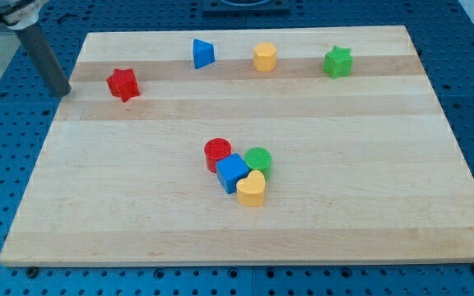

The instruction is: Push the red star towards the group of blocks

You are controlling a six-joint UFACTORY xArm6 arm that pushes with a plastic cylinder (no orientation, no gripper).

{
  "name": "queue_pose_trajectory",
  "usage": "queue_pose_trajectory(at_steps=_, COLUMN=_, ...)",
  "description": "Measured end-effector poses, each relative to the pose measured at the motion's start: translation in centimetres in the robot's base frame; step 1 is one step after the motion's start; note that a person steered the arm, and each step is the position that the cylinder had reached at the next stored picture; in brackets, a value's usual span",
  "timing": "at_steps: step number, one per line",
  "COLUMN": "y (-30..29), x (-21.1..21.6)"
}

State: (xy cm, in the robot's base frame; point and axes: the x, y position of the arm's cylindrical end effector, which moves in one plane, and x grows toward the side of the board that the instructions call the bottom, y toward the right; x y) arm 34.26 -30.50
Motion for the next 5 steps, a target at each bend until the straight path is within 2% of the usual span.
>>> queue_pose_trajectory(at_steps=1, y=0.6, x=-4.2)
queue_pose_trajectory(at_steps=2, y=3.6, x=-6.0)
queue_pose_trajectory(at_steps=3, y=4.1, x=-6.4)
queue_pose_trajectory(at_steps=4, y=6.4, x=-4.0)
queue_pose_trajectory(at_steps=5, y=6.9, x=-3.5)
